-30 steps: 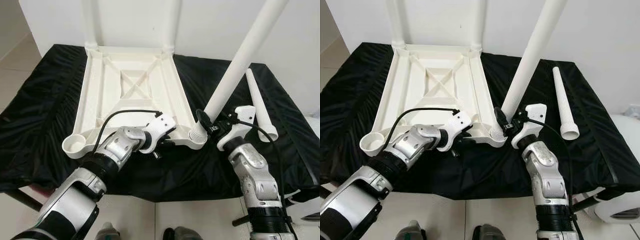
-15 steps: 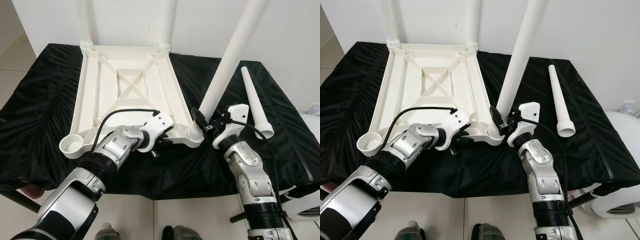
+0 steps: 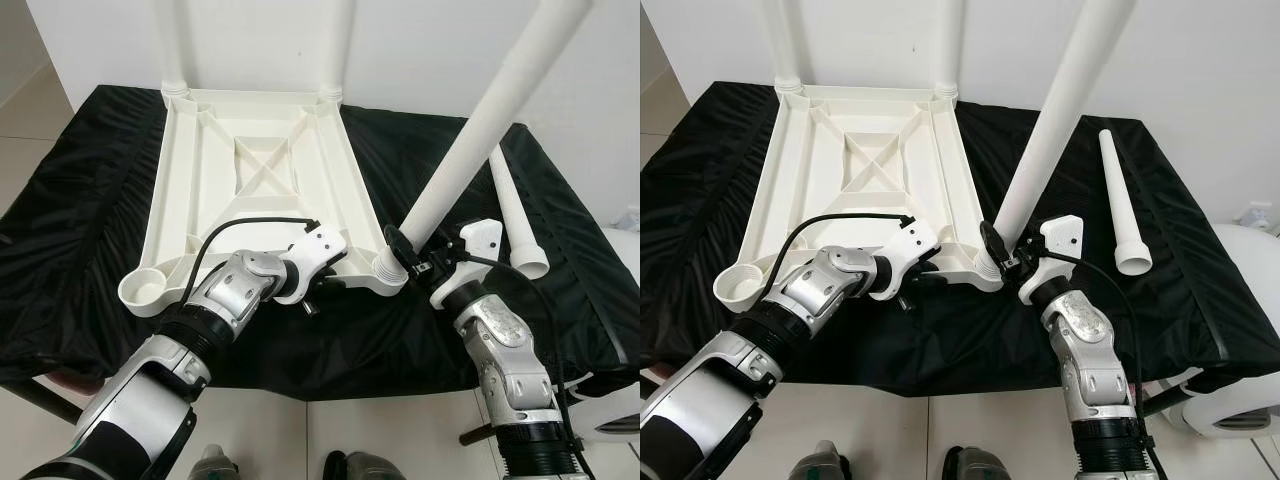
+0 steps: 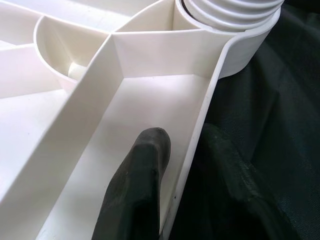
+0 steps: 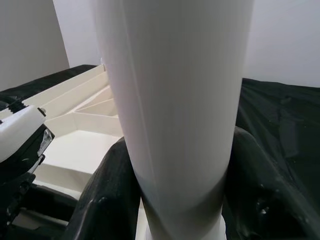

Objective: Building children table

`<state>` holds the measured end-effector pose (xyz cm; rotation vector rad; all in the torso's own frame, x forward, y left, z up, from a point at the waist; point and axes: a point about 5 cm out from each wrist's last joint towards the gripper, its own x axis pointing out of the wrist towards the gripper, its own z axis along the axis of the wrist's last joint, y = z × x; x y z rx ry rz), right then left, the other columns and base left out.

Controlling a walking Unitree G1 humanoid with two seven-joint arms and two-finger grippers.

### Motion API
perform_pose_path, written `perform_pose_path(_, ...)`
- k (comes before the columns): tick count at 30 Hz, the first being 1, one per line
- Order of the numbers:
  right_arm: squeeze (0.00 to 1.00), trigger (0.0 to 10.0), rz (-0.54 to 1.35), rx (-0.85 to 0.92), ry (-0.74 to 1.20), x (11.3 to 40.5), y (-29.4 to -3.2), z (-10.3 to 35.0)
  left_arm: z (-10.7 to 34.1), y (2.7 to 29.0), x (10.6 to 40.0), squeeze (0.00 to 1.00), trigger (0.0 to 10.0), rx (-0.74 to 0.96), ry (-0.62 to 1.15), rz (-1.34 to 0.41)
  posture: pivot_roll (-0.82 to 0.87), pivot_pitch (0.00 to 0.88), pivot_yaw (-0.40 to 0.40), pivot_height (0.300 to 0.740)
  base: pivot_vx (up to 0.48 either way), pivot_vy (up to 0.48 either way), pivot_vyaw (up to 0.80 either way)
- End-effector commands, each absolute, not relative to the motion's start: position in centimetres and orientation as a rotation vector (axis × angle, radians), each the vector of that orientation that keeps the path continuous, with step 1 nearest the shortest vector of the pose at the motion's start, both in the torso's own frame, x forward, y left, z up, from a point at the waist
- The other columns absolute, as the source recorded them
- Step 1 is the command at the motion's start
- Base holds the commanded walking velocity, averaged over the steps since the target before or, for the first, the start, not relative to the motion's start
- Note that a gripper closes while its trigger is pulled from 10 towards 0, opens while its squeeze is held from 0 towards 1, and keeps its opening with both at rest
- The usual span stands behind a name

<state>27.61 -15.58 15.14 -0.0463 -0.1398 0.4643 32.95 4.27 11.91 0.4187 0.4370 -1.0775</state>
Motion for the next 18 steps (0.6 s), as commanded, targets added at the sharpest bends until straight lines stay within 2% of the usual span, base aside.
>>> perform_pose_path(1,0.00,10.0,0.547,-0.016,0.004,26.8,-14.3,12.2,13.6,5.2,34.2,0.00,10.0,0.429,0.376,-0.994,0.00,0.051,-0.052,0.740,0.000,0.000,0.00)
perform_pose_path(18,0.00,10.0,0.442,0.056,0.073,29.0,-15.3,12.5,13.8,5.2,34.2,0.00,10.0,0.434,0.367,-0.999,0.01,0.048,-0.053,0.740,0.000,0.000,0.00)
